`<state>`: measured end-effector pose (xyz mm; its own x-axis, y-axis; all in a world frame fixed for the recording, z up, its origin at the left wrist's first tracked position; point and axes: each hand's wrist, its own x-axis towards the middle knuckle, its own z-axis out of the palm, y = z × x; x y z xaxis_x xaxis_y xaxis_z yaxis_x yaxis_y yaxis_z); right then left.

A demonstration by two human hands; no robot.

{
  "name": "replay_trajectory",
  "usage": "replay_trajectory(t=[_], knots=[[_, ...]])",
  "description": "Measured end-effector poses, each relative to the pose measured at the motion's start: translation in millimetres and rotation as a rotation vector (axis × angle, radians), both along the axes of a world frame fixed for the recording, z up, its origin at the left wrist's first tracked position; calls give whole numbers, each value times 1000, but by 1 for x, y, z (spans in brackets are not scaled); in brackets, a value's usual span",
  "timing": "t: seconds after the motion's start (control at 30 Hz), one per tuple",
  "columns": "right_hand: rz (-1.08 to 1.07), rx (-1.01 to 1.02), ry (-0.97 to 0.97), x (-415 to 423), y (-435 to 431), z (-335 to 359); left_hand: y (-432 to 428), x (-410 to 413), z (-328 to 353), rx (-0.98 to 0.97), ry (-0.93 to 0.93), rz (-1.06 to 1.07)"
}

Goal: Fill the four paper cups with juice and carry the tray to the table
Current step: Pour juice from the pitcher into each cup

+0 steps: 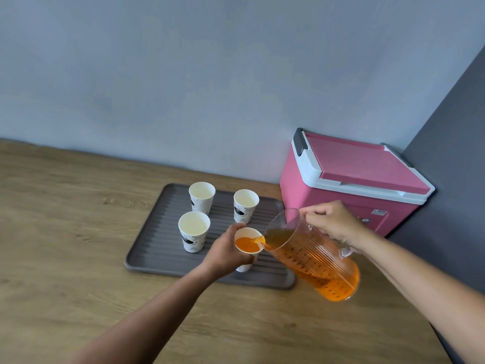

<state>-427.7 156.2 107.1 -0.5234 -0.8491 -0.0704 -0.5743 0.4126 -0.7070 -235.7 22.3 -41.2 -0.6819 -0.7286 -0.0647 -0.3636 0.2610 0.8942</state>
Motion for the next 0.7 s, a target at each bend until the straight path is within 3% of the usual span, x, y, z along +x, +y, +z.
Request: replay_trajectory(t=[0.7], knots=[[14, 12, 12, -1, 2, 0, -1, -5, 0, -6, 11, -4]])
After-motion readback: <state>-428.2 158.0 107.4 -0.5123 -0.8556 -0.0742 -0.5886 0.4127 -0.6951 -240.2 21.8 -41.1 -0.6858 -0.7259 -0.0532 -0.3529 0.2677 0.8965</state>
